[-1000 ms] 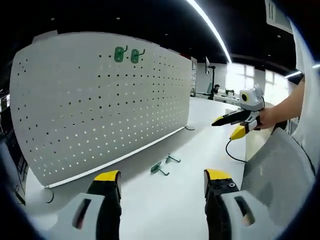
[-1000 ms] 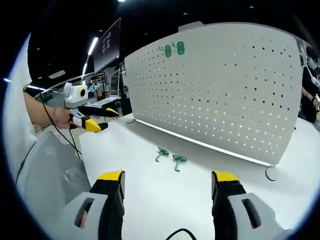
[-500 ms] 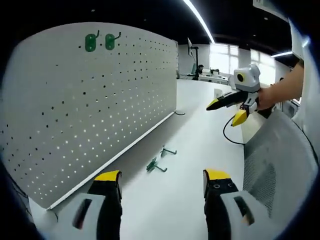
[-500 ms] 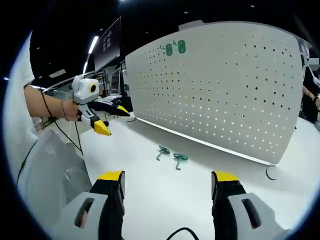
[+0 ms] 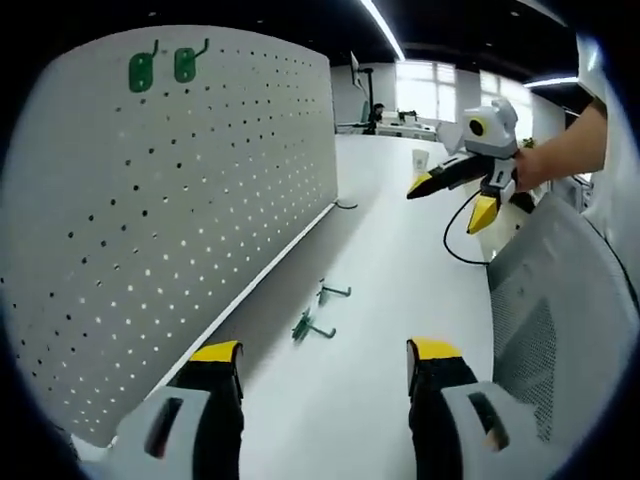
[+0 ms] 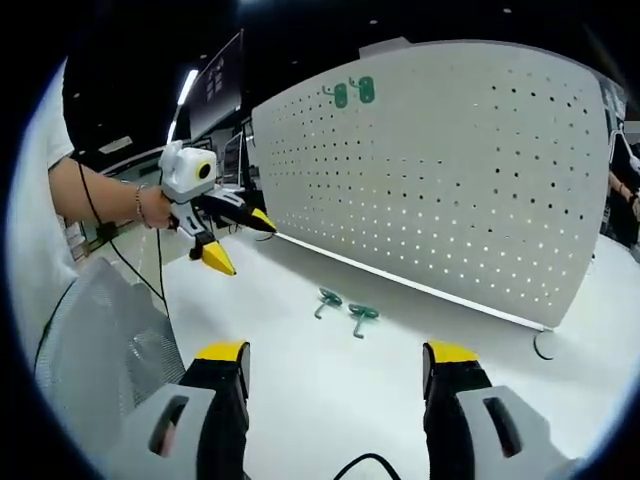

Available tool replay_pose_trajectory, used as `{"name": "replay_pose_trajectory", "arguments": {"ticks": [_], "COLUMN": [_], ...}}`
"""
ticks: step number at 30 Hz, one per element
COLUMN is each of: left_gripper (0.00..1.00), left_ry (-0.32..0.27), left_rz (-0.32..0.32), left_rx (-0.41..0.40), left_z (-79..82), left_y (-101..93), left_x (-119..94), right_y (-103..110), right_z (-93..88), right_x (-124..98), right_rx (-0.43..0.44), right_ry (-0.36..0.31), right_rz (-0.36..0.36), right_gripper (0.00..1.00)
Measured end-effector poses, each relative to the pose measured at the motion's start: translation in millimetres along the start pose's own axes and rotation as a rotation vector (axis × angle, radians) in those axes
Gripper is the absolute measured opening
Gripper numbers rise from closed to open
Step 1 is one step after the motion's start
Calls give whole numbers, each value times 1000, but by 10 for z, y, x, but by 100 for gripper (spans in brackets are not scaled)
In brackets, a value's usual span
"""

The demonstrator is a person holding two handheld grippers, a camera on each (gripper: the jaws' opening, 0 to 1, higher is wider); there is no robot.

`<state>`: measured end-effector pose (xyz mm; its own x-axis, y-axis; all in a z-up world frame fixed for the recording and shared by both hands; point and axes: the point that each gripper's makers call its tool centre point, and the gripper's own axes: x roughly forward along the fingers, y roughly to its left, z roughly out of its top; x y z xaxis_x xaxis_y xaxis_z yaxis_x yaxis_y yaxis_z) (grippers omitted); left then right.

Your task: Insert the hook assembly into the mounting plate slot until the hook locks in place.

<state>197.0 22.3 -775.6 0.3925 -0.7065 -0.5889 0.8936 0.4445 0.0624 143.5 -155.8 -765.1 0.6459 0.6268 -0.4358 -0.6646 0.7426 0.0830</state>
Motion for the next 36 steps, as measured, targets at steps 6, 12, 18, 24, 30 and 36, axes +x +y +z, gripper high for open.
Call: {"name": "replay_pose_trajectory", "arguments": {"ticks": [6,12,18,24,30,36], "left_gripper": [69,69,69,69,69,69], "left_ry": [42,79,104,135,161,182], "left_rz": [-28,-56,-76,-100,-120,-136], "left_rx": [40,78,96,112,128,150], "left_z": [-12,-20,-34,-78,-114,-122], "left_y": [-13,-5,11,5,2,24], "left_x": [98,198,269,337,405,477], "right_y": [-7,-4,-14,-2,-6,-6], "right_z": [-1,-2,-15,-11,-15,-28], "right_x": [-2,-8,-5,1,5,2], "right_rx": [-2,1,5,5,7,8], "right_ry": [3,5,8,11,12,17], "right_rz": [0,1,0,2,4,4], "right_gripper": [68,68,68,69,69,69]}}
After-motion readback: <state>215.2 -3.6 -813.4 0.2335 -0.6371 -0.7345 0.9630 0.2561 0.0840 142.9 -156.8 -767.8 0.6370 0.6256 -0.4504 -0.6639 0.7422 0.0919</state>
